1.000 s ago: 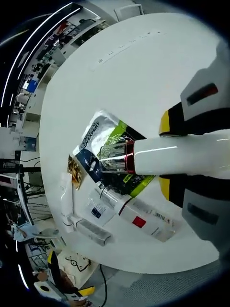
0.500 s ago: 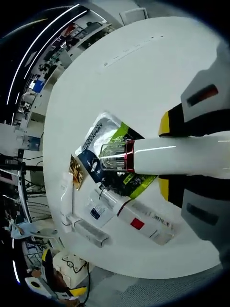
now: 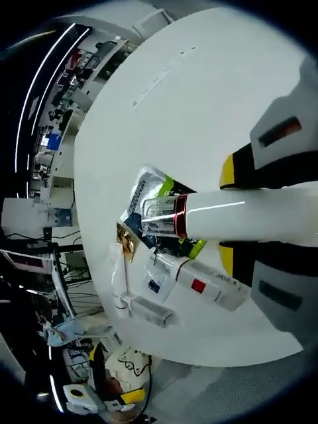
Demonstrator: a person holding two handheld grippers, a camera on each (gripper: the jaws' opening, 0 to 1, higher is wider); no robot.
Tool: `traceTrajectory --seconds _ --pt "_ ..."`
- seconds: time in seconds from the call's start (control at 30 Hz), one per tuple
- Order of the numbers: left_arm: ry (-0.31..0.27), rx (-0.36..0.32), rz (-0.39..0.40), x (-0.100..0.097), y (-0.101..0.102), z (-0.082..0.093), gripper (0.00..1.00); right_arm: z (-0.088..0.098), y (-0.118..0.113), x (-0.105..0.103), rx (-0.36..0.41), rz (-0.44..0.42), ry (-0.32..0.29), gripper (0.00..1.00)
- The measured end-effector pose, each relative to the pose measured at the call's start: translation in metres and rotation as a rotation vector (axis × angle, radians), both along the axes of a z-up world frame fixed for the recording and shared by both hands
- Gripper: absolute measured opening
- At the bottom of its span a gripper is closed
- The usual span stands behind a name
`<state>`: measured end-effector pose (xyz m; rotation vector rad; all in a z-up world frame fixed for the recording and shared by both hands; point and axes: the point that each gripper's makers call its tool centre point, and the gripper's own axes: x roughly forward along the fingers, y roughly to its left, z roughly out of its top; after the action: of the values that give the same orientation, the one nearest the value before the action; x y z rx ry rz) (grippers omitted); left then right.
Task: Arrange the skincare products in the storage area until every visible bottle or jar stands upright without overlapping.
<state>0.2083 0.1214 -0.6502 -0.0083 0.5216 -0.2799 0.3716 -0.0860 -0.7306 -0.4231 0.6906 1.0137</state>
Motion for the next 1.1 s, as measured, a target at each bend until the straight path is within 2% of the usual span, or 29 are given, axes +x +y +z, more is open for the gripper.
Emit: traceTrajectory --seconds 0.2,0.3,0.43,0.53,0.83,0.97,1.03,1.1 --pt "-0.030 -0.033 -0.033 0.007 -0.013 0.015 0.86 0.027 -0.005 -0.007 0.108 -0.057 -0.001 0.29" --pt "-0.043 -0.069 -0.044 0.011 -0.021 0.026 0.86 0.040 -0.007 -0.011 0.158 -0.072 -0.004 0.29" --pt "-0.054 -0.113 -0.074 0.013 -0.036 0.039 0.86 0.066 -0.005 -0.023 0.238 -0.089 -0.007 0.29" --pt "-0.064 -0.136 -0.110 0.015 -0.047 0.047 0.85 0.080 0.000 -0.029 0.321 -0.109 0.002 0.29" --pt "-0.086 -0.229 -0.216 0.019 -0.085 0.073 0.83 0.121 0.005 -0.064 0.568 -0.141 0.080 0.29" --pt "-0.086 -0.265 -0.279 0.021 -0.101 0.081 0.82 0.134 0.004 -0.076 0.661 -0.145 0.120 0.29" --pt "-0.072 -0.296 -0.324 0.019 -0.111 0.084 0.80 0.143 0.003 -0.082 0.731 -0.150 0.148 0.29" --pt "-0.077 -0.321 -0.346 0.020 -0.117 0.091 0.79 0.148 0.002 -0.087 0.761 -0.151 0.150 0.29"
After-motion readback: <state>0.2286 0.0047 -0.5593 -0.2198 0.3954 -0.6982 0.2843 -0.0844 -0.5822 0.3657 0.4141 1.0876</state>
